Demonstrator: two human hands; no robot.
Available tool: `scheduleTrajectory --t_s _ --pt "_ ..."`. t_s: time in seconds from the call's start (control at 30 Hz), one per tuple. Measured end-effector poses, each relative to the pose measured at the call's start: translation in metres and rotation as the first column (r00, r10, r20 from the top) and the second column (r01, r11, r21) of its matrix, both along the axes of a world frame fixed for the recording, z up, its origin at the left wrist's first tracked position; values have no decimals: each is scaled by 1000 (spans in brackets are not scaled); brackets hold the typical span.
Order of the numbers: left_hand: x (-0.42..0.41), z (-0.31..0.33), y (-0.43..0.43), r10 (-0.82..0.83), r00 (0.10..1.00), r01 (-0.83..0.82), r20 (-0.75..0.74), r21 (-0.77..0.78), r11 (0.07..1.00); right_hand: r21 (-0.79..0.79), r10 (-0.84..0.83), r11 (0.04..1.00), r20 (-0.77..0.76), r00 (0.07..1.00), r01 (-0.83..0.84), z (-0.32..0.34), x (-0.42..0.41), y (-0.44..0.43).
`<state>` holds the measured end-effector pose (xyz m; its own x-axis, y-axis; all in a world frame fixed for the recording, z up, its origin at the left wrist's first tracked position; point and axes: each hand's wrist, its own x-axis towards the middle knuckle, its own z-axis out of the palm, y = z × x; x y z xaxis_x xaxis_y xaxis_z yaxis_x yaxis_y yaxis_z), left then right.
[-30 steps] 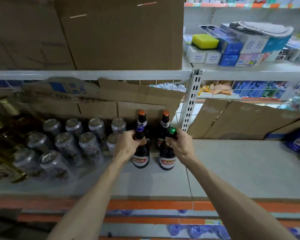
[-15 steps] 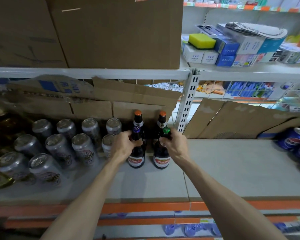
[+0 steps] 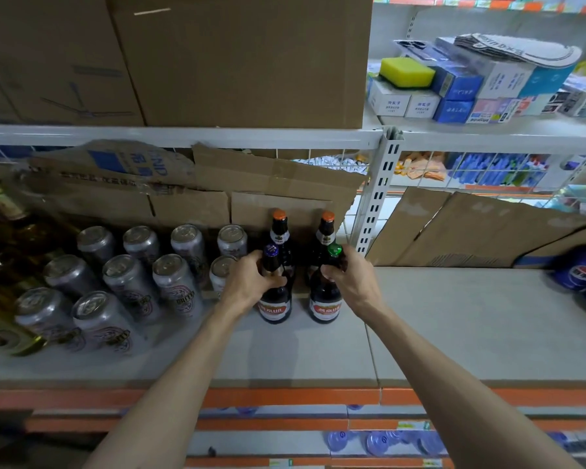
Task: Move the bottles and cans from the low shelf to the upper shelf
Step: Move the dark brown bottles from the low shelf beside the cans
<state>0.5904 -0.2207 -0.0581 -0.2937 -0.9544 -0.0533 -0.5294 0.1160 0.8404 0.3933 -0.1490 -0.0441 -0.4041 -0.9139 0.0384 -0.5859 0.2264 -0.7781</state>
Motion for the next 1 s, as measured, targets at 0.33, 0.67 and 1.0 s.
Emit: scheduleTrajectory --t_s 0.33,0.67,1.0 --pt "1 27 -7 -50 995 54 82 -43 998 47 30 999 -104 994 -25 8 -4 -4" --pt "1 23 -2 -28 998 34 58 -105 994 -10 -22 1000 -43 999 22 4 2 0" --pt "2 20 -1 -41 999 43 17 -109 993 -23 -84 996 -9 996 84 4 6 2"
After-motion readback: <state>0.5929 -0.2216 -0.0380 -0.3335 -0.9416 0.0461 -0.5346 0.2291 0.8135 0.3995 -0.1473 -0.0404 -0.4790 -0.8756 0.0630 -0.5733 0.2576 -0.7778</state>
